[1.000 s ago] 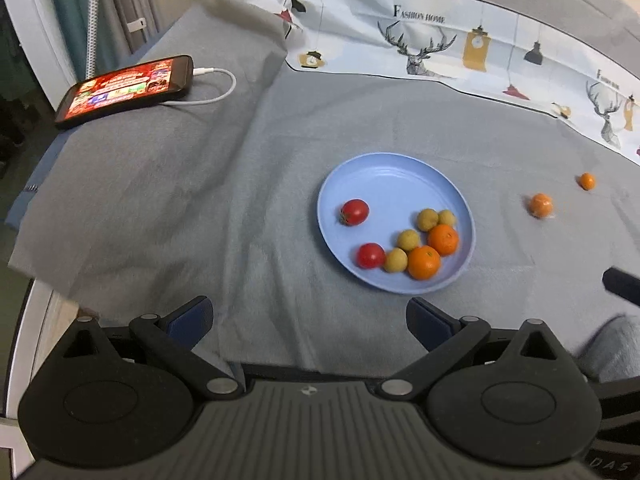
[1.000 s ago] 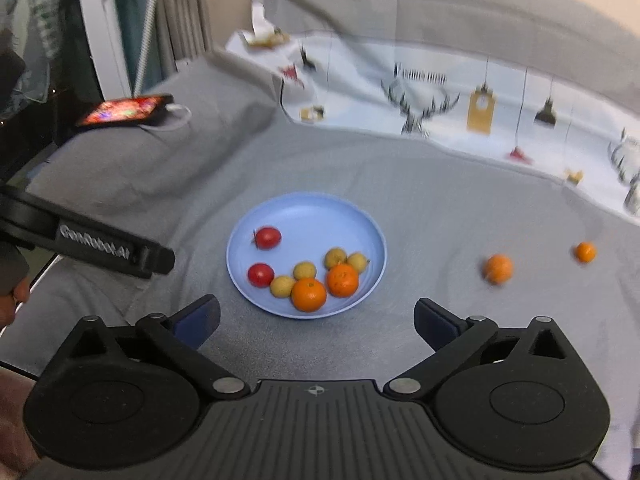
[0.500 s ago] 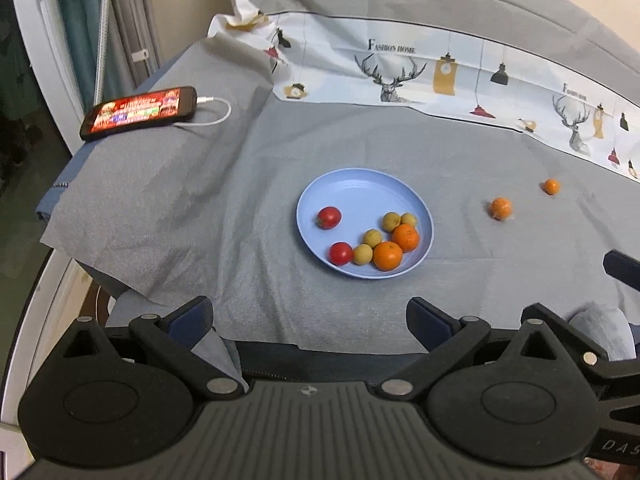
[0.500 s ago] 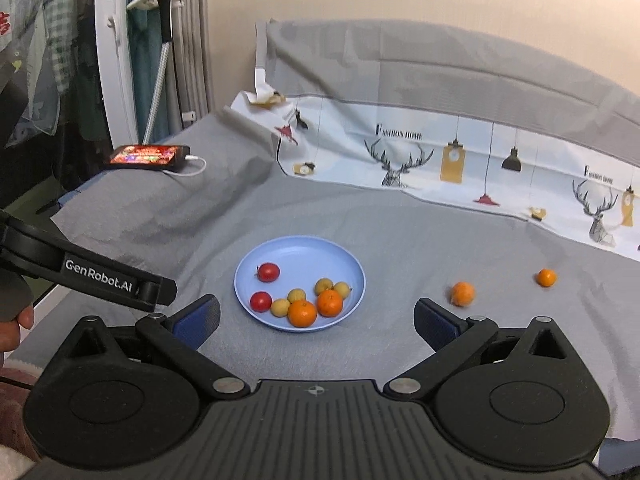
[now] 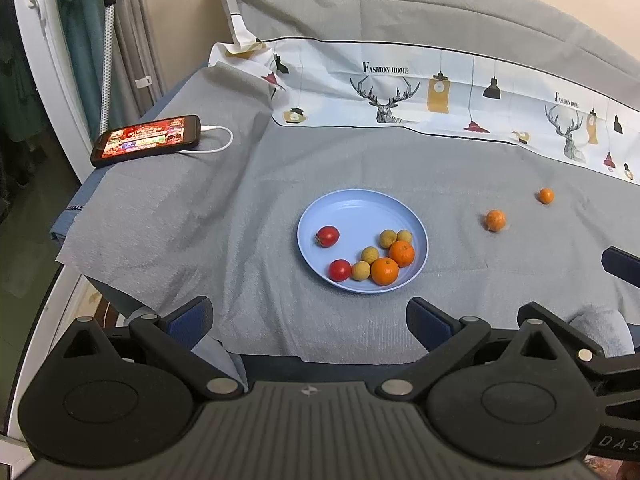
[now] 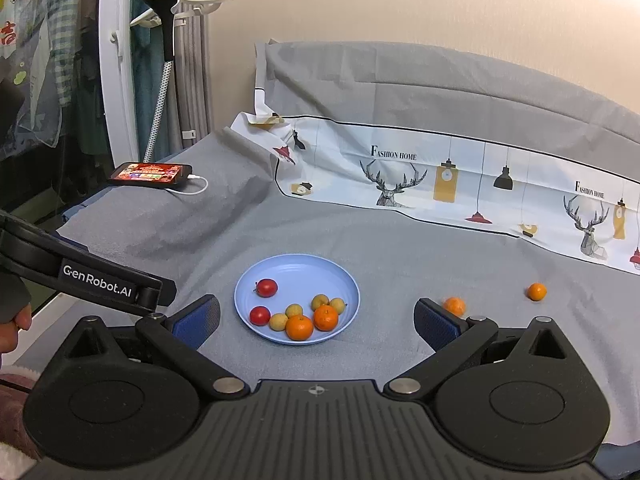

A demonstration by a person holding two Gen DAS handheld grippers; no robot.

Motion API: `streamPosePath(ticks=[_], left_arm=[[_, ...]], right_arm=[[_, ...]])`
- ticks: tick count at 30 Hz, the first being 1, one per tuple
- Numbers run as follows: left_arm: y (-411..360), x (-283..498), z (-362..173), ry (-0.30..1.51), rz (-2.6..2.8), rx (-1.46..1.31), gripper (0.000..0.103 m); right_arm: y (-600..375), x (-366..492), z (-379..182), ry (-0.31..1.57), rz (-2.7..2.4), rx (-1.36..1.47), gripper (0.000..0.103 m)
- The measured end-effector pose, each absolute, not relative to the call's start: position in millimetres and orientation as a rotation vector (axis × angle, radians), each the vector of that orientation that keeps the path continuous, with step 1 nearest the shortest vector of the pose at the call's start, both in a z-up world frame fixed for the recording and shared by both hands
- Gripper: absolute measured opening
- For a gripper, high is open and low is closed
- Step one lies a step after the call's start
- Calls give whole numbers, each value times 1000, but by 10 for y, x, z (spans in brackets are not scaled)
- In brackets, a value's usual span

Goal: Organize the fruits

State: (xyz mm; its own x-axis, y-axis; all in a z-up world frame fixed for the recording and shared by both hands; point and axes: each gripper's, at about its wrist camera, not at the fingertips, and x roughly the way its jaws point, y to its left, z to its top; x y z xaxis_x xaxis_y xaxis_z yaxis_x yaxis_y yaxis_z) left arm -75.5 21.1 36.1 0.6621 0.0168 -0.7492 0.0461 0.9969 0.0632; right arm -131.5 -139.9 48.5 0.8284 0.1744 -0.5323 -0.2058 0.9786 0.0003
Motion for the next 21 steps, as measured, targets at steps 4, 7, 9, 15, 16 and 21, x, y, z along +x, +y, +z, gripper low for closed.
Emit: streamPosePath(ticks=[4,7,9,15,16,21], left_arm=[[221,-750,361,849,-17,79,103],[221,-750,355,851,-18,78,103],[226,-739,343,855,-19,78,103],[242,-692,299,870,-18,75,103],[242,-683,290,873,-18,75,103],[253,-638,249,888,-18,77,103]], right_arm=[[-1387,-1313,485,561,203,-61,102],[-1387,-1302,483,566,203,-61,102],[-1386,-1292,477,571,203,-61,102],[-1375,-1245,446,589,206,-61,102],[-1375,-1237,440,592,207,-61,102],[-1375,-1183,405,612,212,-59,102]])
